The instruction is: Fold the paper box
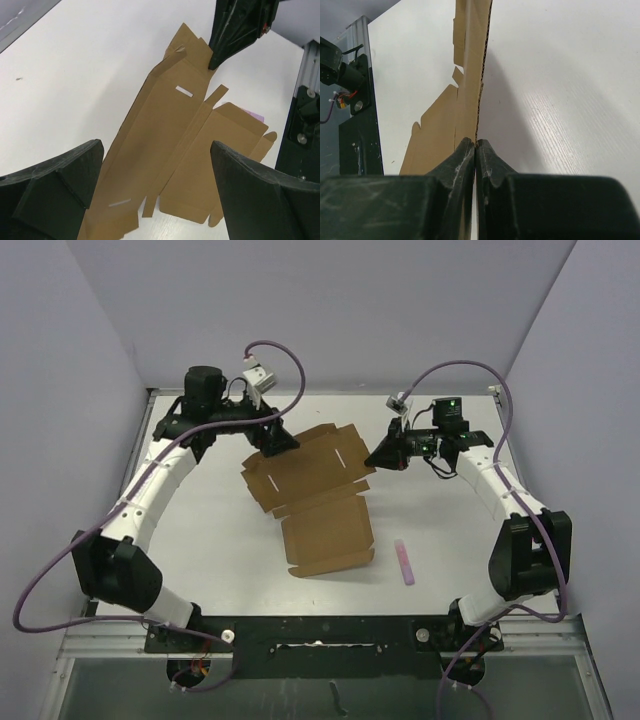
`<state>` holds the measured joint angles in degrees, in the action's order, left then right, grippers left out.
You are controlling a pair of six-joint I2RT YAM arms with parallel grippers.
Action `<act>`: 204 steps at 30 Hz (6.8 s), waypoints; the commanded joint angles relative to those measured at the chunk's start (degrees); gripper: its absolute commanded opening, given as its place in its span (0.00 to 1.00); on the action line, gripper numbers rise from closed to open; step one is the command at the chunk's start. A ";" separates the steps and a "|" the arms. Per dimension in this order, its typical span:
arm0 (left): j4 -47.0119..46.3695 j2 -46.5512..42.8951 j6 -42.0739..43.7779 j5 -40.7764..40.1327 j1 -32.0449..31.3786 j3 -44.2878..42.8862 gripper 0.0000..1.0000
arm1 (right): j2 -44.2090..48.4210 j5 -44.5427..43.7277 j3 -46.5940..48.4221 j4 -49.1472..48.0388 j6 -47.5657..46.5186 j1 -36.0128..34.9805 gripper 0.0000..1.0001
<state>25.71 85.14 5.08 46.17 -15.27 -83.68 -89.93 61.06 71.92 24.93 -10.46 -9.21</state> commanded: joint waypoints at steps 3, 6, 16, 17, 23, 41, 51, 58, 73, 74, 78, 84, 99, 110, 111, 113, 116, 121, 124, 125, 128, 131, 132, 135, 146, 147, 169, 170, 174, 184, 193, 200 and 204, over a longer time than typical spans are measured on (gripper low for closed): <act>9.63 9.63 14.50 4.28 -3.97 -11.90 0.82 | 3.32 4.34 2.52 0.20 -2.36 -0.26 0.00; 10.93 12.65 15.23 3.63 -4.81 -13.57 0.75 | 3.40 4.95 2.44 0.29 -2.46 -0.22 0.00; 13.58 18.55 16.34 4.86 -7.14 -16.37 0.34 | 3.18 6.35 2.52 0.69 -2.89 -0.40 0.00; 13.69 18.57 16.11 5.42 -7.14 -16.55 0.26 | 3.12 6.35 2.52 0.81 -3.04 -0.45 0.00; 11.57 15.13 13.90 6.67 -6.58 -14.14 0.00 | 2.61 7.22 2.85 1.47 -3.10 -0.28 0.00; -49.85 -36.48 -49.01 -22.68 4.56 48.80 0.00 | 11.12 11.14 -12.09 -24.05 20.23 9.51 0.99; -59.73 -42.81 -58.27 -27.78 4.46 56.17 0.00 | 5.82 5.50 -24.37 -46.89 35.64 7.57 0.98; -69.15 -41.73 -63.55 -27.01 4.39 58.63 0.00 | 2.74 7.39 -26.62 -57.35 44.44 6.83 0.98; -82.27 -39.41 -62.42 -35.80 1.46 54.48 0.00 | 11.07 2.87 -30.53 -73.09 67.05 8.76 0.98; -82.88 -38.65 -62.08 -36.24 0.68 53.33 0.00 | 11.47 2.26 -30.60 -73.16 67.98 8.63 0.98; -85.53 -35.72 -58.78 -38.95 -4.15 50.43 0.00 | 12.06 -0.18 -31.42 -76.69 73.78 8.24 0.98; -92.48 -31.19 -55.71 -45.74 -10.95 48.63 0.00 | 14.12 -6.93 -34.92 -87.38 83.86 6.95 0.98; -98.37 -23.62 -53.63 -48.69 -18.93 43.11 0.00 | 13.04 -14.92 -29.34 -99.67 98.34 7.04 0.99; -98.16 -24.38 -53.68 -48.64 -19.41 42.86 0.00 | 13.22 -14.15 -25.51 -99.58 105.43 7.98 0.98; -97.95 -24.55 -53.49 -48.70 -19.40 42.74 0.00 | 13.82 -13.68 -25.89 -98.38 105.34 8.08 0.99; -97.13 -24.90 -52.83 -48.72 -19.43 42.52 0.00 | 15.11 -12.81 -26.99 -96.03 105.29 8.31 0.99; -95.46 -25.65 -51.53 -48.75 -19.35 41.52 0.00 | 16.29 -11.55 -29.61 -93.43 105.24 8.48 1.00; -93.26 -25.44 -50.55 -47.58 -19.36 38.99 0.00 | 16.55 -11.63 -31.30 -90.14 103.91 8.71 1.00; -92.43 -25.17 -49.46 -46.94 -19.16 38.94 0.00 | 16.78 -11.18 -31.00 -89.99 103.45 9.75 1.00; -91.37 -25.54 -48.80 -46.58 -18.89 38.92 0.00 | 16.94 -10.83 -30.97 -89.90 103.05 10.47 0.99; -82.63 -28.04 -47.31 -44.91 -16.68 38.94 0.00 | 17.90 -8.48 -30.89 -87.26 97.99 14.29 0.98; -71.90 -30.66 -44.21 -39.33 -11.65 37.67 0.00 | 18.81 -5.04 -31.26 -83.53 88.22 18.32 0.98; -66.79 -31.06 -42.13 -34.78 -9.53 36.16 0.00 | 18.78 -2.91 -31.39 -83.02 84.03 18.74 0.98; -51.90 -30.99 -31.19 -23.50 -4.36 27.40 0.00 | 16.89 1.56 -31.10 -80.78 73.55 18.81 0.98; -38.64 -27.42 -11.78 -1.52 -3.48 11.89 0.00 | 2.91 10.48 -27.02 -108.10 70.20 12.11 0.98; -39.60 -27.04 -12.64 -0.72 -3.48 11.19 0.00 | 2.96 10.22 -26.71 -108.50 69.77 10.92 0.98; -64.07 -22.94 -34.59 -4.47 -3.50 5.40 0.00 | 10.10 2.99 -16.73 -110.26 79.71 12.80 0.99; -64.65 -23.07 -34.95 -5.16 -3.45 5.71 0.00 | 10.61 2.94 -16.36 -110.27 79.73 12.95 0.97; -66.52 -23.26 -36.19 -7.72 -3.48 7.46 0.00 | 13.68 1.70 -17.32 -110.17 79.89 12.90 0.91; -70.25 -22.26 -38.88 -10.43 -3.39 11.28 0.00 | 15.05 3.04 -16.73 -110.16 80.21 12.29 0.39; -62.58 -27.31 -34.54 -15.19 0.87 21.13 0.16 | 19.33 8.44 -18.28 -86.06 62.75 12.46 0.00; -36.71 -41.32 -24.40 -19.27 6.99 29.23 0.68 | 22.10 7.08 -10.37 -25.08 16.06 8.03 0.00; -26.40 -45.10 -17.82 -15.63 6.92 26.92 0.77 | 18.03 -0.87 0.01 3.74 -8.92 1.92 0.00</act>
<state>-11.97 44.29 -21.17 28.97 -8.47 -53.28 -70.15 66.98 63.02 -7.73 12.93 -2.72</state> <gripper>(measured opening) 0.750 0.040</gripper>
